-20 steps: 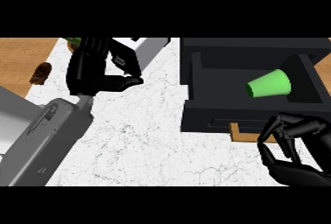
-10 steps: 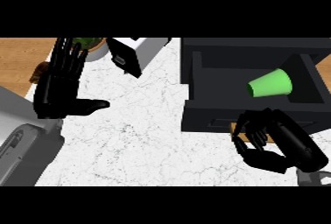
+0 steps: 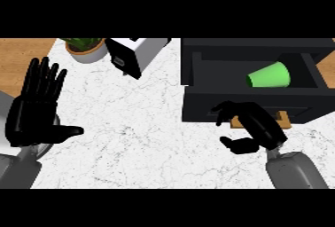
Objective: Pick up the cup, place it into the drawer and close the drawer
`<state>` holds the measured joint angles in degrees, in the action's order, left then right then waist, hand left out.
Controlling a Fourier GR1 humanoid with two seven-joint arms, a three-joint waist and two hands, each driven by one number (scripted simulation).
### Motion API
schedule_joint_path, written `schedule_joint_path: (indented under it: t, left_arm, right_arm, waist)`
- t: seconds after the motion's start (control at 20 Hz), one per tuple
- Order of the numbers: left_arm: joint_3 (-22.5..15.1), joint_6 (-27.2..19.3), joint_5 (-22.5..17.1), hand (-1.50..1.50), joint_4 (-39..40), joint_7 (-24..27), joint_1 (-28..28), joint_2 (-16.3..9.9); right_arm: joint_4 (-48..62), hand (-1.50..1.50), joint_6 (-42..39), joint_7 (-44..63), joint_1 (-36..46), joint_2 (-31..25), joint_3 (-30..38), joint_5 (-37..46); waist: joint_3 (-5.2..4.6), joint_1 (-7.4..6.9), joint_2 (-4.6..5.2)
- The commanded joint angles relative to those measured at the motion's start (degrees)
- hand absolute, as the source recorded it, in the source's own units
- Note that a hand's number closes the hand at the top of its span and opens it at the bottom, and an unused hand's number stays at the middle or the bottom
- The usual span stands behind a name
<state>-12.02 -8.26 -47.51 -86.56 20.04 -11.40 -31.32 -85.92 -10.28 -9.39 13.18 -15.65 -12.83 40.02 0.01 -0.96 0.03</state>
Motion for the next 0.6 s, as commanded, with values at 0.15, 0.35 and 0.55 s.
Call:
schedule_joint_path:
  t: [0.15, 0.35, 0.55]
  left_arm:
    - [7.42, 10.78, -2.01, -1.5, 4.29, 1.19, 3.73, -3.5]
    - [8.71, 10.49, 0.99, -1.5, 2.14, 0.99, 6.37, -0.32]
    - [8.57, 12.34, 1.5, -1.5, 3.1, 0.24, 5.86, 0.49]
  right_arm:
    - [20.7, -1.5, 3.76, -4.92, 10.21, 1.37, 1.4, 5.63]
    - [29.68, -1.5, 6.68, -10.06, 12.41, 2.77, 3.48, 6.61]
    - [44.93, -1.5, 8.55, -13.51, 23.24, 3.87, 7.22, 6.6]
  waist:
    - [0.0, -0.14, 0.23]
    - [0.01, 0.34, 0.07]
    - [0.03, -0.19, 0.32]
